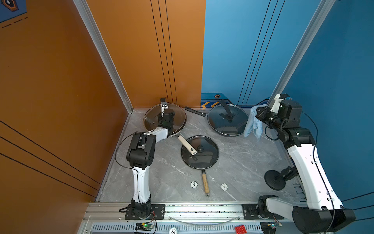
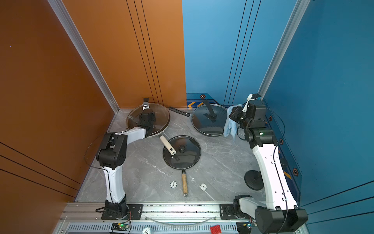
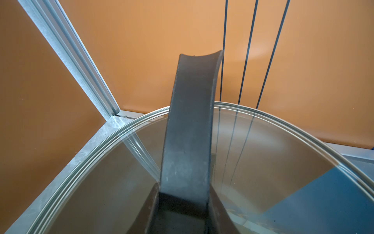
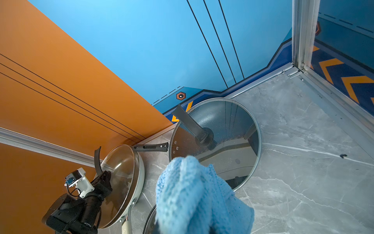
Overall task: Wipe the pot lid with a cloth
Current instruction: Place the pot lid on the cooking pot.
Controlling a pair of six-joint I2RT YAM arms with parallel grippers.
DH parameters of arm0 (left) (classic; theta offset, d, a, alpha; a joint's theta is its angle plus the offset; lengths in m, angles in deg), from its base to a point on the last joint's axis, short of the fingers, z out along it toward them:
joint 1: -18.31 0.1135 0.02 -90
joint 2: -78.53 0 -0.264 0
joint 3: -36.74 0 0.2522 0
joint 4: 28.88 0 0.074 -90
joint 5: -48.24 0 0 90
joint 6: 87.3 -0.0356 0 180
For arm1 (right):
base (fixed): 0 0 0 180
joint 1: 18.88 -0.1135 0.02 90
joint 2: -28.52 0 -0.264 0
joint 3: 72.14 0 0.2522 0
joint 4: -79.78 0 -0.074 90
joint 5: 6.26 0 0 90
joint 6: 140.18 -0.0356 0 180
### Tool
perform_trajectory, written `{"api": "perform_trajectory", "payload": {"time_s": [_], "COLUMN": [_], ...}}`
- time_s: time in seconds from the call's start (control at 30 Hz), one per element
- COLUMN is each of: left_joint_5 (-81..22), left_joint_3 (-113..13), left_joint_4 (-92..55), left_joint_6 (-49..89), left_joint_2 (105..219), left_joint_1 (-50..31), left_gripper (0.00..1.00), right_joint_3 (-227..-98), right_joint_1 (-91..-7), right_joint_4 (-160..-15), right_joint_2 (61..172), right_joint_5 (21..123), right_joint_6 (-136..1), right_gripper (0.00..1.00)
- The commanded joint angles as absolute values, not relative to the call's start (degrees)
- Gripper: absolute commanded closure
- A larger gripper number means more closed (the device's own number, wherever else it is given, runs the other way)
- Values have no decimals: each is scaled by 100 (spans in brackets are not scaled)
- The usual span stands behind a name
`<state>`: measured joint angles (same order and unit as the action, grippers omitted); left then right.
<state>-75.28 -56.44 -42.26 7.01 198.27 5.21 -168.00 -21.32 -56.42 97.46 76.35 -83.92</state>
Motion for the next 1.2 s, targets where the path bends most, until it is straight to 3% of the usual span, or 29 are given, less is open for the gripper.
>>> {"api": "perform_trajectory", "payload": {"time_s": [0.0,1.17], "left_joint_5": [-7568,-7592], "left_joint_3": [-6113,-6251], "left_joint_4": [-4452,-2861], "left_joint_6": [752,966], "left_joint_2": [19814,19603], "left_joint_1": [461,232], "left_gripper": [100,100], "right_joint_3": [-16884,-16421], "right_joint_1": [-2089,-1924], "right_joint_4": [-5588,-5533], "right_joint_2": [9590,9190], "right_joint_5": [7757,7979], "right_joint_6": [-8358,-8255], "right_gripper": [98,98]}}
